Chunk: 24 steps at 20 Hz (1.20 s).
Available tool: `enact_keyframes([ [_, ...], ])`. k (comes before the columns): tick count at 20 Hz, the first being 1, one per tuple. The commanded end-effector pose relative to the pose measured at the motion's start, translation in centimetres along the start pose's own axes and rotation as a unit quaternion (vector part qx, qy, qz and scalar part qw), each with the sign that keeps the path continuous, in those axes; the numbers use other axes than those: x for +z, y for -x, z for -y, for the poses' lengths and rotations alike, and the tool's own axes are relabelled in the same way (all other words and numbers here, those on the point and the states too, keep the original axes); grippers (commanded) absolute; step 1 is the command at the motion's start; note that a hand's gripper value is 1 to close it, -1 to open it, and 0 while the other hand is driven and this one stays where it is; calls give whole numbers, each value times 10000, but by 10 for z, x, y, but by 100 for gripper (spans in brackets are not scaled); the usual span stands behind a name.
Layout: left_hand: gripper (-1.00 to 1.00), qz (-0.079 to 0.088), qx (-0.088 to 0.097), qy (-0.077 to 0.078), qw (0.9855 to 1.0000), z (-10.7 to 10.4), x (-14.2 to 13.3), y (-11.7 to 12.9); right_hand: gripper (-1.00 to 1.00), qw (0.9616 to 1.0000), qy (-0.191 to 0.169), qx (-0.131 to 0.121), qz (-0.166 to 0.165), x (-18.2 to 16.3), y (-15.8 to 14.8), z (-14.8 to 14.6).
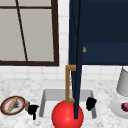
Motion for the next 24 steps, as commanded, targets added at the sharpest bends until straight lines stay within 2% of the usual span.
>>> enact_keyframes([
  [1,-100,-3,6,1,10000,0,0,0,0,10000,8,5,-1,0,0,0],
  [3,-100,23,-97,-40,9999,-2,8,-1,0,9995,-305,-56,81,6,-4,-6],
  [6,-100,-28,-199,-269,9994,-4,17,-3,0,9986,-515,-32,129,10,-7,-11],
  [8,-100,-43,-109,-432,9990,-5,21,-1,0,9984,-557,-36,130,11,-8,-13],
  [9,-100,92,-97,-421,9990,-5,17,0,0,9983,-562,-41,130,11,-8,-14],
  [11,-100,90,-67,-514,9986,-6,21,0,0,9983,-567,-49,129,11,-8,-15],
  [12,-100,106,-205,-558,9982,-4,17,-4,0,9983,-568,-51,129,11,-8,-15],
  [13,-100,89,-209,-643,9977,-5,21,-4,0,9983,-568,-53,129,11,-8,-15],
  [15,-100,48,-217,-893,9958,-9,31,-2,0,9983,-568,-55,128,11,-8,-15],
  [16,-100,42,-163,-936,9955,-10,28,-3,0,9983,-568,-55,128,11,-8,-15],
  [17,-100,115,-239,-926,9954,-8,27,-3,0,9983,-568,-56,128,11,-8,-15],
  [18,-100,110,-190,-769,9968,-4,20,-3,0,9983,-567,-57,128,11,-8,-15],
  [20,-100,121,-269,-798,9964,-5,21,-3,0,9983,-567,-57,127,11,-8,-15],
  [21,-100,146,-280,-850,9959,-8,30,-3,0,9983,-567,-58,127,11,-8,-15],
  [24,-100,50,-276,-998,9946,-16,28,-9,0,9983,-566,-59,127,11,-8,-15],
])
